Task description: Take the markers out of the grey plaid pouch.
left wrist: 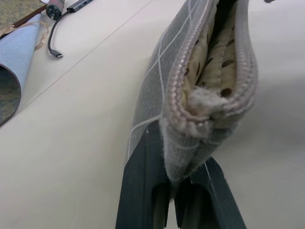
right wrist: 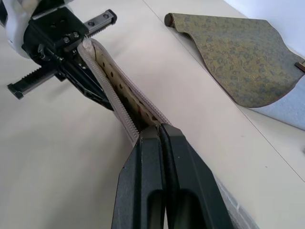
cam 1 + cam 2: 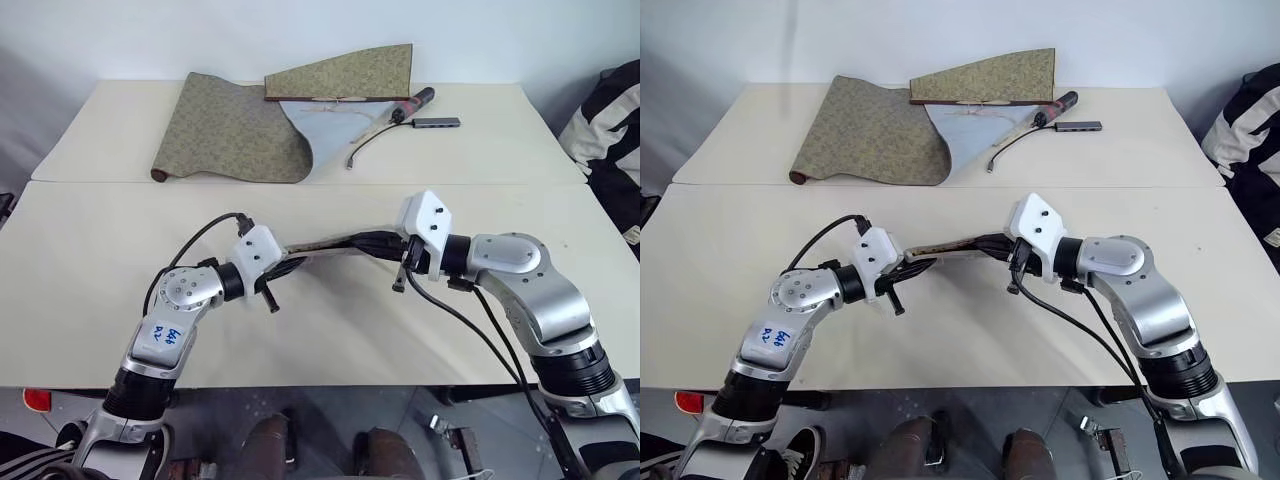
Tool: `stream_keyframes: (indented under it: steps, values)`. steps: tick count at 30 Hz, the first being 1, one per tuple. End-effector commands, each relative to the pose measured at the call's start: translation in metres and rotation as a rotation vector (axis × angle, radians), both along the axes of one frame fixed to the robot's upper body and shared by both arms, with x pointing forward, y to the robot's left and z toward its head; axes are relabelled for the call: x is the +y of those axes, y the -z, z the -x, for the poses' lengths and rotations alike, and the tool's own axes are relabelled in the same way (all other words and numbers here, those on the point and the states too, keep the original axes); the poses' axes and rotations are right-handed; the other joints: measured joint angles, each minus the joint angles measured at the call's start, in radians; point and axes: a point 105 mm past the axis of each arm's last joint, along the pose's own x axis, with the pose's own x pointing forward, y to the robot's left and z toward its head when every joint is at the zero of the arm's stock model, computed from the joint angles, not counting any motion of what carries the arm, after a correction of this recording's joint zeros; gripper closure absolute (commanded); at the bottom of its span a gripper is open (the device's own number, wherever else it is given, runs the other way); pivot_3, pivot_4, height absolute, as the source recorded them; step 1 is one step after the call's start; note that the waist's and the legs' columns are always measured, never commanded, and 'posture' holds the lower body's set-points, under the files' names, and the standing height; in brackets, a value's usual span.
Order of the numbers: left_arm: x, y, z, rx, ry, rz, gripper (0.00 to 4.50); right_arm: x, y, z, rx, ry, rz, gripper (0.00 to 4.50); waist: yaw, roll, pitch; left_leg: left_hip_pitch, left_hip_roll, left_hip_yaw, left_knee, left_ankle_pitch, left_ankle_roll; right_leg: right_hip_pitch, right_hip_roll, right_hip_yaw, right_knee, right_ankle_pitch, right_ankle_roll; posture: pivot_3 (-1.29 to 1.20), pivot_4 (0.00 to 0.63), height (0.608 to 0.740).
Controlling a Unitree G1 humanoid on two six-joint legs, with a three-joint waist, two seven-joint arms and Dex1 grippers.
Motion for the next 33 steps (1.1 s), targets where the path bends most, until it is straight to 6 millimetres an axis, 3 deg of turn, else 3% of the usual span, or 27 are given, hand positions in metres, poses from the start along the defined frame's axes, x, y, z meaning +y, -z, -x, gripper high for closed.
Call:
stream_keyframes:
  steps: [1, 6, 15, 18, 29, 33]
  values:
    - [-0.007, -0.019, 0.004, -0.08, 0.032, 0.015, 4.5, -0.001, -0.002, 0.003, -0.046, -0.017, 0.034, 4.42, -0.001, 0.0, 0.0, 0.0, 0.0, 0.0, 0.0, 0.0, 0.0, 0.0, 0.0, 0.0, 0.0, 0.0, 0.0, 0.0, 0.15, 0.74]
    - [-0.012, -0.02, 0.009, -0.068, 0.071, 0.011, 4.5, -0.006, 0.003, -0.001, -0.126, -0.009, 0.153, 4.42, -0.001, 0.0, 0.0, 0.0, 0.0, 0.0, 0.0, 0.0, 0.0, 0.0, 0.0, 0.0, 0.0, 0.0, 0.0, 0.0, 0.15, 0.74]
    - [-0.028, -0.019, 0.022, -0.024, 0.165, -0.015, 4.5, 0.013, 0.018, -0.017, -0.29, 0.019, 0.397, 4.42, -0.002, 0.0, 0.0, 0.0, 0.0, 0.001, 0.0, 0.0, 0.0, -0.001, 0.0, 0.001, 0.0, 0.0, 0.0, 0.0, 0.15, 0.74]
    - [-0.033, -0.024, 0.021, -0.023, 0.169, 0.011, 4.5, 0.017, 0.027, -0.014, -0.273, -0.007, 0.438, 3.86, 0.0, 0.0, 0.0, 0.0, 0.0, 0.0, 0.0, 0.0, -0.001, -0.001, 0.0, 0.001, 0.0, 0.0, 0.0, 0.0, 0.15, 0.74]
    - [-0.029, -0.025, 0.02, 0.009, 0.153, 0.078, 4.5, 0.013, 0.019, -0.017, -0.312, -0.015, 0.492, 0.18, -0.001, 0.0, 0.0, 0.0, 0.0, 0.0, 0.001, 0.0, 0.0, 0.0, 0.001, 0.001, 0.0, 0.0, 0.0, 0.0, 0.15, 0.74]
    - [-0.029, -0.025, 0.021, 0.056, 0.162, 0.157, 4.5, 0.017, 0.018, -0.012, -0.289, -0.038, 0.495, 0.04, -0.002, 0.0, 0.0, 0.0, 0.0, 0.0, 0.001, 0.0, 0.0, 0.0, 0.001, 0.001, 0.0, 0.0, 0.0, 0.0, 0.15, 0.74]
